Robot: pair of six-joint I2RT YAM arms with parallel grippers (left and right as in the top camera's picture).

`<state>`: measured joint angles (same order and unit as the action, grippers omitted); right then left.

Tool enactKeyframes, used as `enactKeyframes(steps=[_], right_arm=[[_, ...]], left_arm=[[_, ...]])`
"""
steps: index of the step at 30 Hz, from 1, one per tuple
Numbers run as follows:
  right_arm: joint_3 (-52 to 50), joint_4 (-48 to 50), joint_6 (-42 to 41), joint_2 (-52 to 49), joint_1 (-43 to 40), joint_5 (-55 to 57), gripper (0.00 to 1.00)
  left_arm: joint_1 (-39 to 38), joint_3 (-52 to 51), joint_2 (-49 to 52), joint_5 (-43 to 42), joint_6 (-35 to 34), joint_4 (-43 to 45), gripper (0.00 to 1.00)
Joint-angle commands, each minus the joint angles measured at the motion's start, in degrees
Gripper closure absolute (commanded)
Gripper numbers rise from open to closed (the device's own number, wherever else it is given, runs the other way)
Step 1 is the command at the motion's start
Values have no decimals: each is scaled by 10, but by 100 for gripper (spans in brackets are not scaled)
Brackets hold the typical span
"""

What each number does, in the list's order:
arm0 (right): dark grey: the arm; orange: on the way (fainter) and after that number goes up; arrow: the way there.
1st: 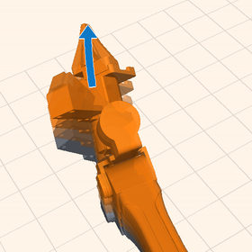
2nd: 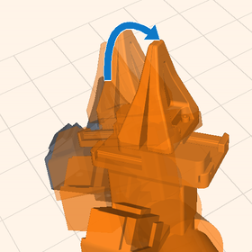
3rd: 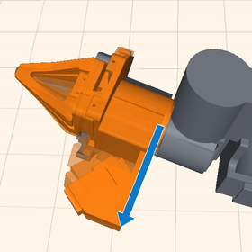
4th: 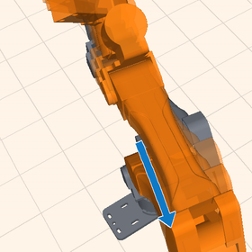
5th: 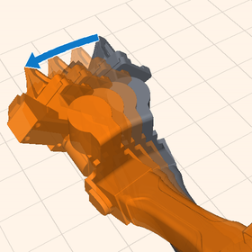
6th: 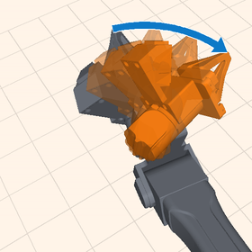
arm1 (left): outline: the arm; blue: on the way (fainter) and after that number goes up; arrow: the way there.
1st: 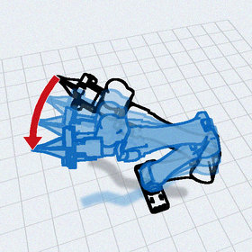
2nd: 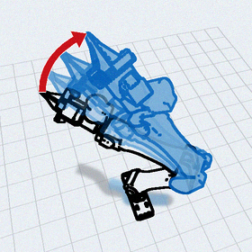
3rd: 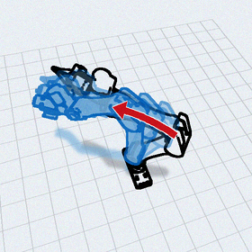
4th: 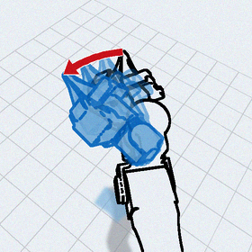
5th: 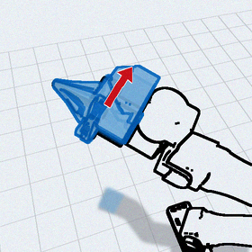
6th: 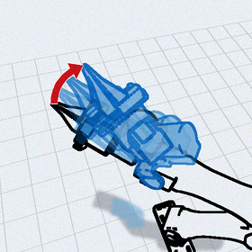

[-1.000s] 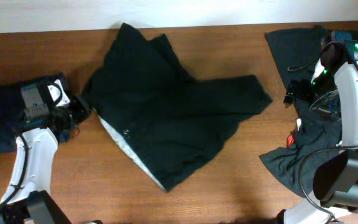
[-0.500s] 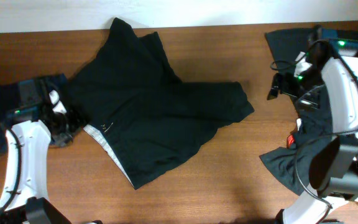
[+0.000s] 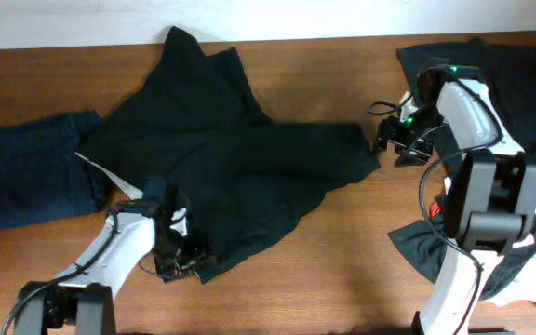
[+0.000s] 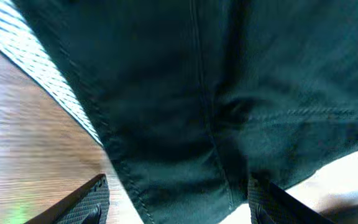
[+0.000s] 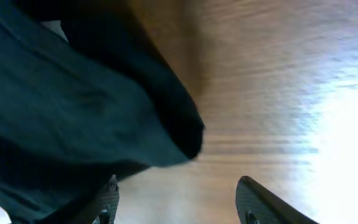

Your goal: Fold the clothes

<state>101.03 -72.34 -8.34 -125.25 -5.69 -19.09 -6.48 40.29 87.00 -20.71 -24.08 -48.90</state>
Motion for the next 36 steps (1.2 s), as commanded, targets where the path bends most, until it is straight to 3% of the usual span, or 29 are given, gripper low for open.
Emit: enactKeyframes(steps=[1, 5, 10, 11, 13, 23, 28, 36], right_arm=[[-7, 6, 5, -25, 21, -15, 36], [-24, 33, 3, -40, 28, -14, 36], [-64, 83, -19, -47, 28, 9, 46], [-74, 96, -18, -47, 28, 9, 56], [-86, 113, -18, -47, 27, 11, 96], [-51, -82, -74, 76, -99, 141, 96], [-54, -190, -68, 99, -96, 197, 96], [-166, -181, -86, 125, -49, 218, 96]], left_arm=[[-17, -12, -5, -11, -10, 0, 29], [-21, -18, -5, -9, -10, 3, 26], [-21, -18, -5, -9, -10, 3, 25], [-21, -18, -5, -9, -10, 3, 25], [-21, -18, -5, -9, -10, 6, 25], [-17, -13, -5, 31, -9, 94, 34], [15, 36, -5, 36, -8, 112, 34], [71, 67, -3, 36, -9, 220, 34]])
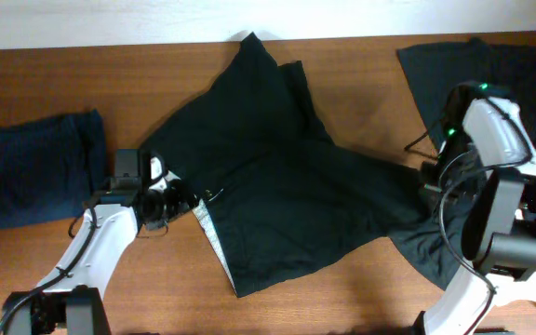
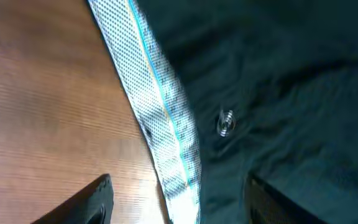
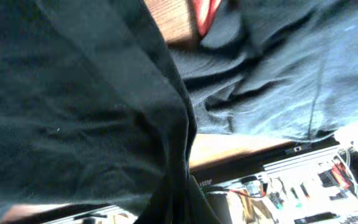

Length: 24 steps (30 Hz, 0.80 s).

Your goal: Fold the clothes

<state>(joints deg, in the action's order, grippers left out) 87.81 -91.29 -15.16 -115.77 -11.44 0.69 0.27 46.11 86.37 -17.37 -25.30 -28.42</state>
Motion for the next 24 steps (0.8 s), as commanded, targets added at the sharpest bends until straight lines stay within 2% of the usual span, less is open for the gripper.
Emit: enactKeyframes(steps=[1, 5, 11, 14, 20, 24], right_arm=[[-50, 16, -19, 44, 9, 19, 96], [-124, 47, -39, 146, 9, 20, 96], [-158, 38, -55, 235, 9, 35, 96], [-160, 35, -68, 248, 9, 48, 95], [-160, 46, -68, 247, 9, 47, 95], [-160, 51, -68, 247, 9, 47, 95]], left_arm=[[4, 9, 5, 3, 3, 19, 34], [4, 9, 22, 9, 3, 54, 34], [4, 9, 71, 7, 3, 122, 34], [4, 9, 101, 4, 3, 157, 34], [-1, 9, 150, -15, 3, 165, 35], [-21, 9, 181, -59, 3, 229, 66]])
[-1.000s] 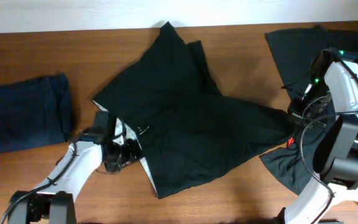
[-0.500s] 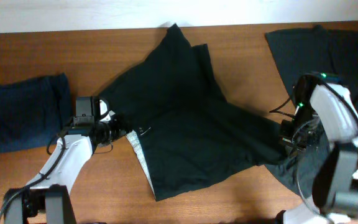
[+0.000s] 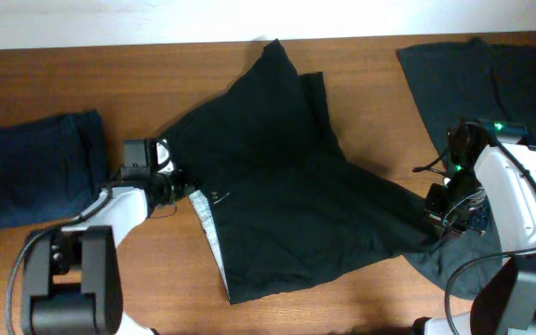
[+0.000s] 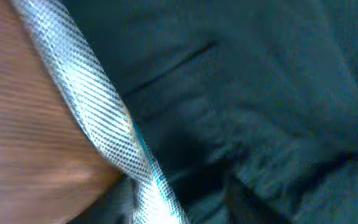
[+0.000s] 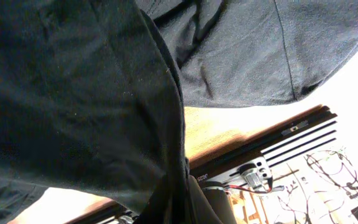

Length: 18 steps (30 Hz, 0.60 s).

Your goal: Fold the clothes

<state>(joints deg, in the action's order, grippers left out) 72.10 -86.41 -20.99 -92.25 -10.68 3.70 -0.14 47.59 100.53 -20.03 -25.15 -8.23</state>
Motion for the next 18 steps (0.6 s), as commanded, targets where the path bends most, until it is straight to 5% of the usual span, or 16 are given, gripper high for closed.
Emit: enactKeyframes(steps=[1, 2, 12, 13, 14, 16, 18], right_arm=[[-3, 5, -10, 12, 2, 17, 94], [-3, 7, -9, 12, 2, 17, 94], [-3, 19, -3, 11, 33, -42, 94], [-3, 21, -3, 11, 49, -46, 77], [-3, 23, -3, 11, 60, -45, 54], [-3, 29, -3, 11, 81, -45, 38], [-3, 31, -3, 11, 88, -45, 38]], left_arm=[[-21, -6, 44, -29, 1, 49, 87], [-20, -6, 45, -24, 2, 71, 100], [47, 243, 45, -6, 26, -51, 100], [43, 243, 46, -5, 32, -73, 51], [42, 243, 49, -5, 38, -90, 26], [40, 243, 54, -5, 43, -157, 21], [40, 243, 56, -5, 43, -203, 21]])
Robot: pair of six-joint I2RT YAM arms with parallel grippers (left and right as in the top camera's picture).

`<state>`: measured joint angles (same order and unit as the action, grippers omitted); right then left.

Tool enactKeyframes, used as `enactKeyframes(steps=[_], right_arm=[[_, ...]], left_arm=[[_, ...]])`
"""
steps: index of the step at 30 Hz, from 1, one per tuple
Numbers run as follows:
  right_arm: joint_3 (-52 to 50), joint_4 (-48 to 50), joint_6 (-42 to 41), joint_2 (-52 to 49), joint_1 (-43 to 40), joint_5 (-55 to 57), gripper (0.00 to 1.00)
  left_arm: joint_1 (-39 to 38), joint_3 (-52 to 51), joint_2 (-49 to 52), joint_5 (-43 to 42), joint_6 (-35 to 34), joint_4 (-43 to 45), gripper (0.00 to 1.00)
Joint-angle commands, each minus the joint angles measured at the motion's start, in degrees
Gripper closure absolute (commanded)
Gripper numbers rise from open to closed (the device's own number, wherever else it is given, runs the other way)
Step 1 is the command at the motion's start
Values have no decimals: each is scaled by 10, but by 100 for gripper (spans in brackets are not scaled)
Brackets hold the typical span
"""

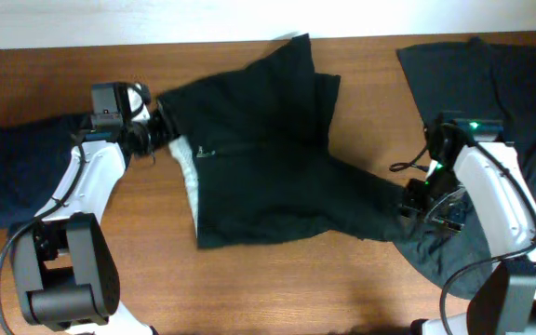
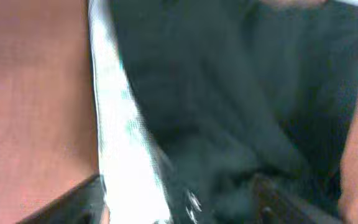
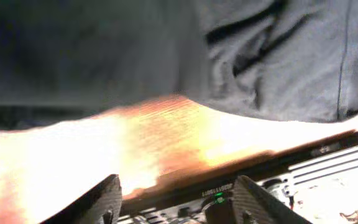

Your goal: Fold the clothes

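The black garment (image 1: pixel 268 158) lies spread across the middle of the table, its white waistband lining (image 1: pixel 186 167) turned out at the left. My left gripper (image 1: pixel 149 130) is at the garment's upper left corner. In the left wrist view it (image 2: pixel 179 199) stands open, with the lining (image 2: pixel 120 137) and dark cloth lying between the spread fingers. My right gripper (image 1: pixel 415 200) is at the garment's right end. In the right wrist view it (image 3: pixel 179 199) is open over bare wood with nothing between the fingers.
A folded navy garment (image 1: pixel 26 172) lies at the left edge. A pile of dark grey clothes (image 1: pixel 510 84) covers the back right, and a black-and-white printed piece sits at the right edge. Grey cloth (image 3: pixel 291 62) lies just beyond my right gripper. Bare table (image 1: pixel 296 288) runs along the front.
My right gripper has let go of the garment's end and now stands open. My left gripper is further back and left, fingers visibly apart. The garment lies shifted left and flatter.
Both grippers were open, the left at the garment's front hem and the right beside its right tip. Then the right was shut on that end, further right, and the left had gone to the waistband. The garment was stretched between them, and now lies released.
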<state>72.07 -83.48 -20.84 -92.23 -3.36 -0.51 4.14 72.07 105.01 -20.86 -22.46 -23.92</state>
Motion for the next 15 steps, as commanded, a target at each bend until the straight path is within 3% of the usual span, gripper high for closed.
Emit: enactKeyframes(steps=[1, 6, 9, 15], right_arm=[[-3, 3, -5, 11, 15, -3, 38], [-3, 21, -5, 11, 15, 12, 35], [-3, 43, -5, 9, 15, 12, 30], [-3, 49, -4, 8, 15, 12, 28]], left_arm=[[-2, -1, 11, 3, 21, -74, 21], [-9, -2, 11, -10, 40, -302, 13], [-46, -24, 11, -8, 68, -400, 1], [-128, -91, 11, -10, 66, -416, 1]])
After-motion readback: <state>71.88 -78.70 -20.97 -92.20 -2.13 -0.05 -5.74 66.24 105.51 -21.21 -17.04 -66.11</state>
